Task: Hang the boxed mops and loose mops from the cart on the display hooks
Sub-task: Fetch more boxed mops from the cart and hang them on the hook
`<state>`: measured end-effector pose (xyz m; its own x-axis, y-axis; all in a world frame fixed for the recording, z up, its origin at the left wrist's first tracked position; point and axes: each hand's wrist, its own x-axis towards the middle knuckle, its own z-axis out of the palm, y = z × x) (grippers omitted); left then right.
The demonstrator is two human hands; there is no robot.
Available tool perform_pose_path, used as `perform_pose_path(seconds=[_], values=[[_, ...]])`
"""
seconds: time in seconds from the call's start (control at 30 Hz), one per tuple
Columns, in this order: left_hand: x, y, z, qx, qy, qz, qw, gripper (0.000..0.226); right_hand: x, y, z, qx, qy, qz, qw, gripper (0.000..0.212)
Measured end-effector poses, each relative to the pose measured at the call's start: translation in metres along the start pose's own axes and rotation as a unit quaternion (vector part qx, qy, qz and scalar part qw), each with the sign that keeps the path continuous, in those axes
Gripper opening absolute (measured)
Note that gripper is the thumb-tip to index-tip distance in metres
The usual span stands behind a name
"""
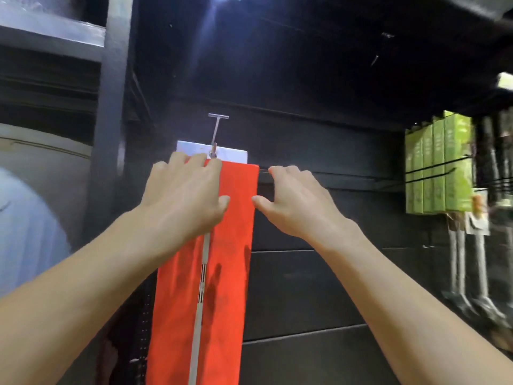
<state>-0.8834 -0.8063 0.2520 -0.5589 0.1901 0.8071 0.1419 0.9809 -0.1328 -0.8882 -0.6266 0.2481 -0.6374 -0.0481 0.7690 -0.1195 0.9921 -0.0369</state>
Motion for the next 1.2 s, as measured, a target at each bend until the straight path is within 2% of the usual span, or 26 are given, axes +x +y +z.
perform_pose_path(seconds=[0.13, 0.37, 0.7, 0.97, 1.2], values=[[-0.027, 0.03, 0.01, 0.013, -0.007, 0.027, 1.0, 0.057, -0.042, 0.021, 0.004, -0.072, -0.012, 0.011, 0.997, 0.057], [-0.078, 0.112, 0.01, -0.009, -0.05, 0.079, 0.996, 0.057, -0.122, 0.078, 0.001, -0.135, -0.046, 0.038, 0.989, 0.052], [-0.16, 0.291, -0.016, -0.095, -0.132, 0.152, 0.975, 0.059, -0.279, 0.211, -0.072, -0.182, -0.126, 0.144, 0.965, 0.06], [-0.224, 0.441, -0.063, -0.19, -0.174, 0.239, 0.936, 0.066, -0.401, 0.307, -0.161, -0.227, -0.166, 0.254, 0.925, 0.062], [-0.262, 0.57, -0.105, -0.271, -0.191, 0.336, 0.881, 0.062, -0.496, 0.386, -0.23, -0.275, -0.187, 0.361, 0.872, 0.054]])
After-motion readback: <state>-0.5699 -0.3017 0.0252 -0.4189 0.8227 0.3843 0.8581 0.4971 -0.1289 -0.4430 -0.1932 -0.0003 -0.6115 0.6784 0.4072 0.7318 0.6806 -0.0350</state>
